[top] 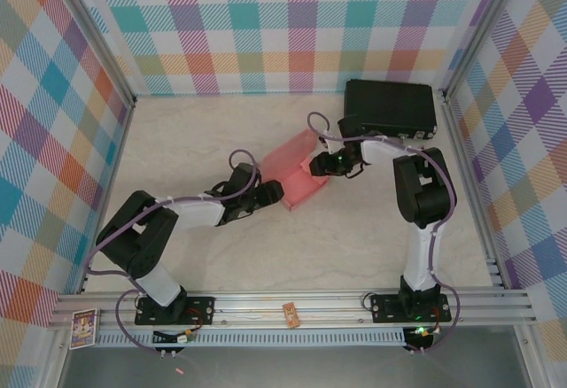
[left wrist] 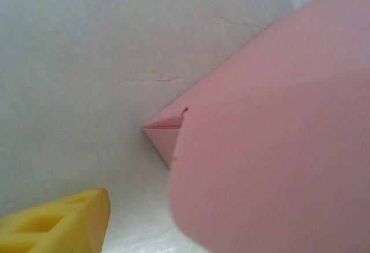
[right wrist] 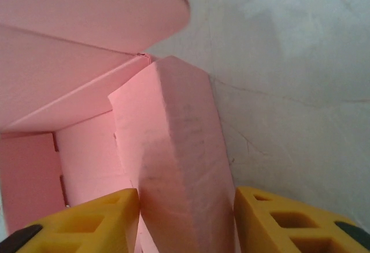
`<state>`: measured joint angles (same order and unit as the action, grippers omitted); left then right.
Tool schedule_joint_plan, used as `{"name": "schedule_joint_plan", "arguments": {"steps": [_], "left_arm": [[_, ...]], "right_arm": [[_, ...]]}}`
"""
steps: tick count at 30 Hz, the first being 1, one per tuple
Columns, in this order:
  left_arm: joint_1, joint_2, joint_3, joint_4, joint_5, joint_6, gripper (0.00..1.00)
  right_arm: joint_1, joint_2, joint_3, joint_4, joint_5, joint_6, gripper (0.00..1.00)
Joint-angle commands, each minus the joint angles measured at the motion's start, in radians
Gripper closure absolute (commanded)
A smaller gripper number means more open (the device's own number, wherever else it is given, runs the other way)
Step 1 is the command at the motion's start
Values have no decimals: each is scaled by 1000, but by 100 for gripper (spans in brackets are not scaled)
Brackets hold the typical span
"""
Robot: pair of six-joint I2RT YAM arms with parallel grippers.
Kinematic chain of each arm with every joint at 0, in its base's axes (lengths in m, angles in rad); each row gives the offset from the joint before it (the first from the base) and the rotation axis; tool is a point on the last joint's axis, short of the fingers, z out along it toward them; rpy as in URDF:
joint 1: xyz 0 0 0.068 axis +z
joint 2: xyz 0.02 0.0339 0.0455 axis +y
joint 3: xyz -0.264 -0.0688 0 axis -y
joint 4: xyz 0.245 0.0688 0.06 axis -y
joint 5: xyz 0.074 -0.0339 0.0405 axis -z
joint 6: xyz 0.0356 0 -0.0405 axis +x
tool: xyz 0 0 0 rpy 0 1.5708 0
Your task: Fold the paper box
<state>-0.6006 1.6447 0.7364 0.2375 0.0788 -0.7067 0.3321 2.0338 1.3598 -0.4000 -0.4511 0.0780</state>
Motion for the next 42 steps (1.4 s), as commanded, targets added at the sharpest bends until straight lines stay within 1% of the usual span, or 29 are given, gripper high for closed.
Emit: {"name": "schedule_joint_plan", "arguments": {"steps": [1,4,6,10,12,14,23,24,30,33,37,39,42], "left_arm": [[-8,24,30,34,22,29,35],[-8,35,38,26,16,32,36],[-10,40,42,20,10,36,37],[-8,51,46,13,9,41,39],[-8,53,47,16,13,41,40],[-8,54,45,17,14,42,43],[-8,69,48,14,3,45,44],[-8,72,52,13,7,45,46],[-7,91,62,19,10,47,47],[-7,101,64,22,11,47,48],[-7,118,71,26,19,50,53],[-7,125,72,31,22,48,53],[-7,131,73,38,28,49,59]], "right_arm": [[13,-56,-20,20,27,17,54],[22,-67,-22,18,42,19,52],[30,-76,-25,15,88,23,53],[43,-80,-25,10,184,28,59],[48,-75,-26,8,201,25,60],[54,-66,-22,2,215,22,62],[73,-61,-52,34,260,47,69],[77,-60,-53,35,270,48,70],[88,-56,-57,29,331,51,71],[97,-61,-64,33,374,57,73],[110,-57,-61,34,427,67,76],[118,-53,-60,31,458,74,79],[127,-52,-63,39,482,82,83]]}}
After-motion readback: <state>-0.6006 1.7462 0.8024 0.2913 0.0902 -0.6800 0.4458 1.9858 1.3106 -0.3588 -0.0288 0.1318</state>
